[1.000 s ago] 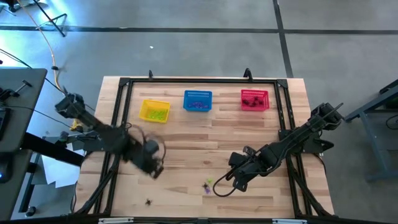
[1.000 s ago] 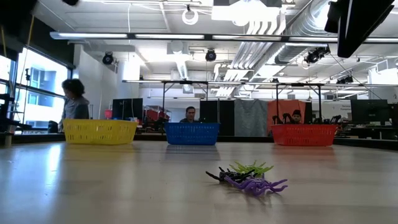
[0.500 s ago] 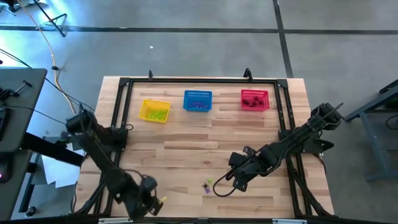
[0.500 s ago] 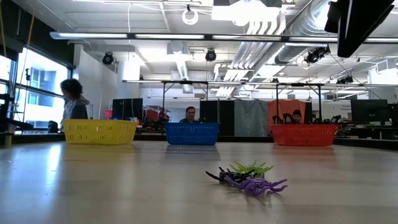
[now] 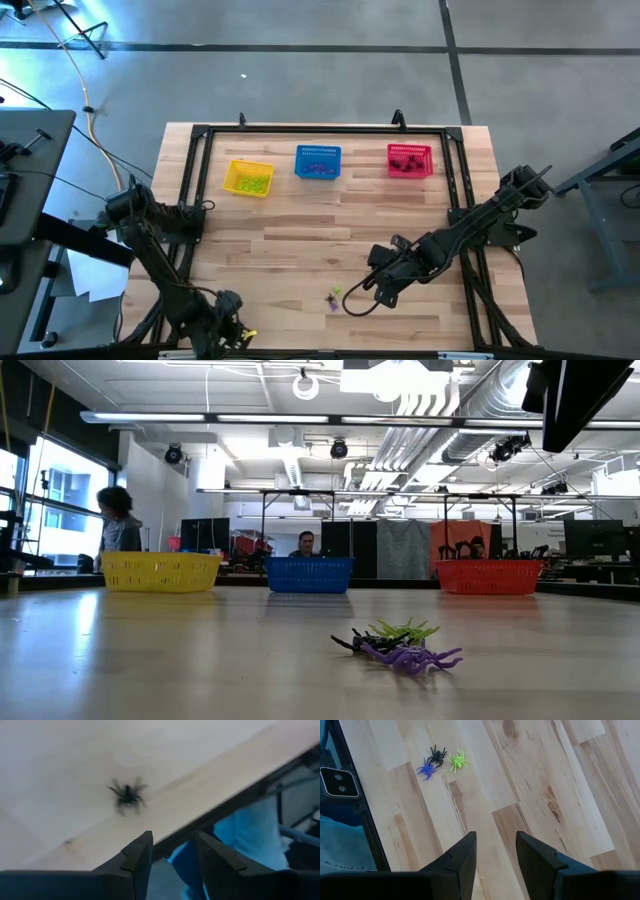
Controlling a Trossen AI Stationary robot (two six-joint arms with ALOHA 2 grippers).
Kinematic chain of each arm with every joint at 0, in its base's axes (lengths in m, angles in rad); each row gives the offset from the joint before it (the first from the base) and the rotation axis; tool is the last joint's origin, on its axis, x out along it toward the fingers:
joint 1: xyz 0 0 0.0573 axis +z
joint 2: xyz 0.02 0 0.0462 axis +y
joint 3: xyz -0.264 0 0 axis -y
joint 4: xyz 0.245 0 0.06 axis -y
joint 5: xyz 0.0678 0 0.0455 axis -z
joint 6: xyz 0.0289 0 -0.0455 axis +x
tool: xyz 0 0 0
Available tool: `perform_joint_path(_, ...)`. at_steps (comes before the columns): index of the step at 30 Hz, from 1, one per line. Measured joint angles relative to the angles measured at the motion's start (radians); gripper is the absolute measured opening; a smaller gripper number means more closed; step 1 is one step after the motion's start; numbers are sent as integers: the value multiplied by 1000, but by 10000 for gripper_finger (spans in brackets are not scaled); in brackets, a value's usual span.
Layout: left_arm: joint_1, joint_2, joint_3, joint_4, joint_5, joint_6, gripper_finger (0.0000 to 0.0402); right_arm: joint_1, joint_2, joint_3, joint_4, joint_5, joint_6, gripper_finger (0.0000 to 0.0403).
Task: Sort Halloween decoration
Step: Put the black spider toy into the red bin
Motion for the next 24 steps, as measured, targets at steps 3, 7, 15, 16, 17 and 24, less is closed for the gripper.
perform_joint_path(3, -2, 5, 0, -32, 0, -3, 135, 0, 0, 0, 0, 0, 0, 133)
perform_joint_path(7, -2, 33, 0, -49, 7, -3, 135, 0, 0, 0, 0, 0, 0, 133)
perform_joint_path(15, -1, 95, 0, -44, 19, -3, 135, 0, 0, 0, 0, 0, 0, 133)
perform_joint_path(16, -1, 104, 0, -39, 21, -2, 135, 0, 0, 0, 0, 0, 0, 133)
perform_joint_path(17, -1, 114, 0, -37, 21, -1, 135, 0, 0, 0, 0, 0, 0, 133)
perform_joint_path(24, -1, 155, 5, -43, 18, 18, 132, 0, 0, 0, 0, 0, 0, 133)
